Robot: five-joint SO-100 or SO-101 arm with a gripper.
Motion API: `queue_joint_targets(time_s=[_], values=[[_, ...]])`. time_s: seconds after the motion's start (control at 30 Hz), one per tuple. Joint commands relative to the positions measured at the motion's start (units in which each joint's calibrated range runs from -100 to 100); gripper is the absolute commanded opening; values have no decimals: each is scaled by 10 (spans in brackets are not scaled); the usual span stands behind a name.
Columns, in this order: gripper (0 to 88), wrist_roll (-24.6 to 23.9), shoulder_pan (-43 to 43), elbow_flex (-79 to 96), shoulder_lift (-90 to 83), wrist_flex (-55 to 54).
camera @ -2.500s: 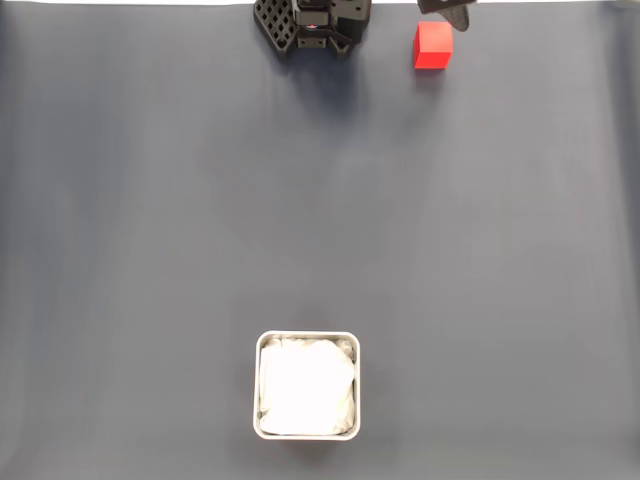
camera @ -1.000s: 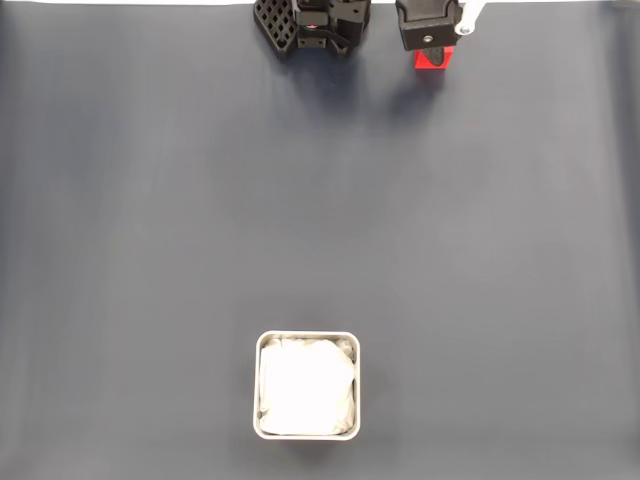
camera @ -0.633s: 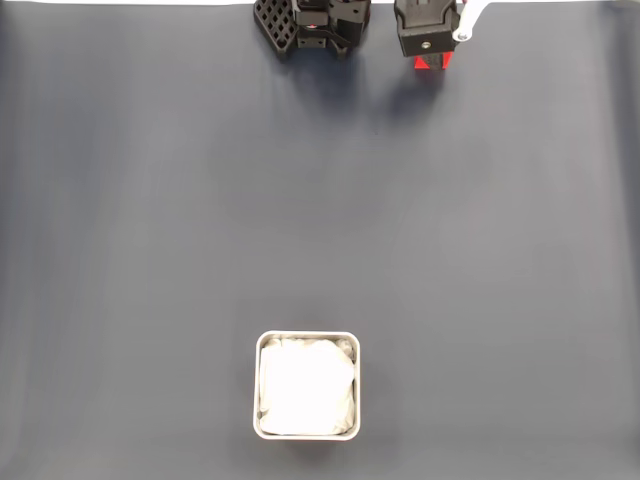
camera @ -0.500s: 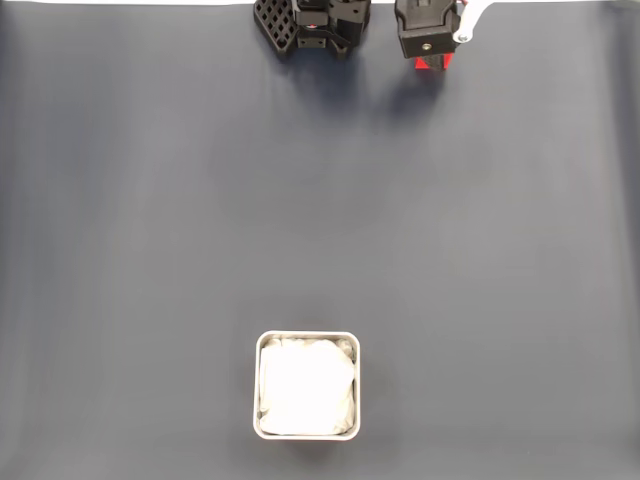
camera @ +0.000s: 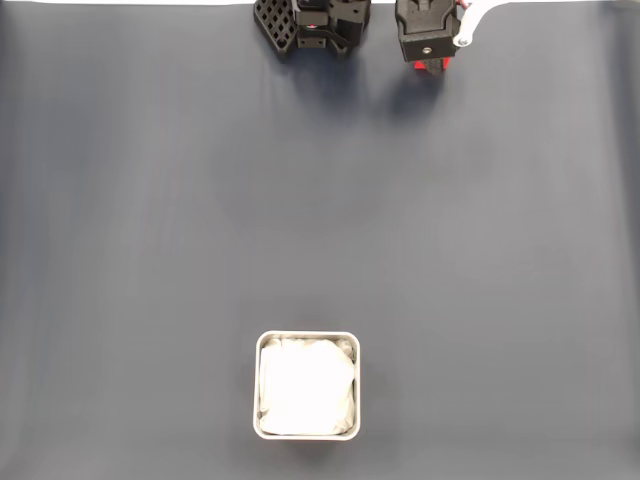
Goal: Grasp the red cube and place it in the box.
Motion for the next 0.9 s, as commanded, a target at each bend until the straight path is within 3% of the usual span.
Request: queue_joint_targets(time_s=[0.0,0.67,0.7,0.87], values=[[315,-4,6,-5,-11,-8],[190,-7,9,-33,-15,-3],[83,-5,14,-39,-15,-3],[63,-5,15,-45,-9,-3]])
